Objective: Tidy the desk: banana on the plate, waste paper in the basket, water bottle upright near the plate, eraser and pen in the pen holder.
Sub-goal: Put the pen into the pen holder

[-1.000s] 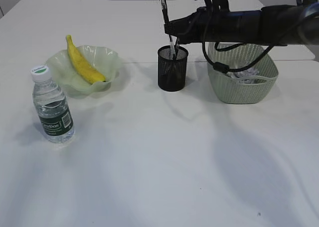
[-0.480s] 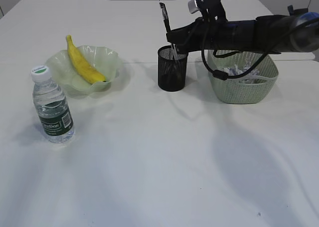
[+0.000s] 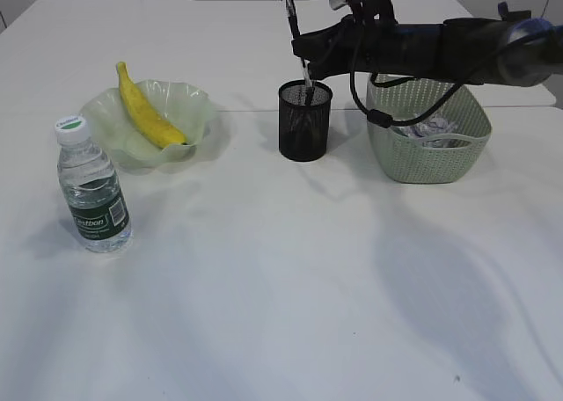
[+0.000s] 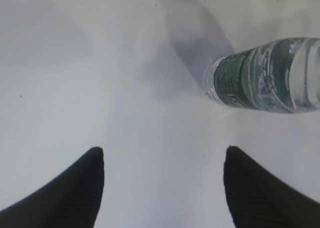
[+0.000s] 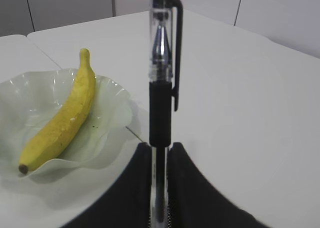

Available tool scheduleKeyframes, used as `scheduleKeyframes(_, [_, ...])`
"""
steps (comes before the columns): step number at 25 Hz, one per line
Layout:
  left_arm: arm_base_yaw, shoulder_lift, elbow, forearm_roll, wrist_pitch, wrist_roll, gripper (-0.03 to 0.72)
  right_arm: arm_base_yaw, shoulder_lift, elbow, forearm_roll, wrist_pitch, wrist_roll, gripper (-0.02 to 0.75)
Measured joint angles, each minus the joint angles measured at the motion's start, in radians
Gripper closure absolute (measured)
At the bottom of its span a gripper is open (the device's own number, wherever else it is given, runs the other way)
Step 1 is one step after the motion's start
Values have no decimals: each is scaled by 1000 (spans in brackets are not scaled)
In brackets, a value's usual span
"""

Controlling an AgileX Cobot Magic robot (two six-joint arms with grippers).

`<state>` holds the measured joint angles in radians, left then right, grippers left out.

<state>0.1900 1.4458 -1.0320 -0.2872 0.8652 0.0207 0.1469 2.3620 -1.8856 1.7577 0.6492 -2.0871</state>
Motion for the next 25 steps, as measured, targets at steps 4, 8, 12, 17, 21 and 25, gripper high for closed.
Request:
scheduleKeyframes(4, [0, 0, 0, 0, 0, 0, 160, 0, 37, -35, 0, -6, 0, 691])
scheduleKeyframes(8, [0, 0, 0, 2, -2, 0, 160, 0, 61, -50, 0, -17, 0, 691])
scheduleKeyframes(12, [0, 0, 0, 2, -11, 0, 160, 0, 91, -54, 0, -17, 0, 691])
scheduleKeyframes(17, [0, 0, 0, 2, -16, 0, 160, 0, 119, -54, 1, -17, 0, 692])
scheduleKeyframes(21, [0, 0, 0, 2, -18, 0, 160, 0, 119, -54, 1, -17, 3, 692])
scheduleKeyframes(25, [0, 0, 0, 2, -22, 0, 160, 0, 122, -54, 1, -17, 15, 682])
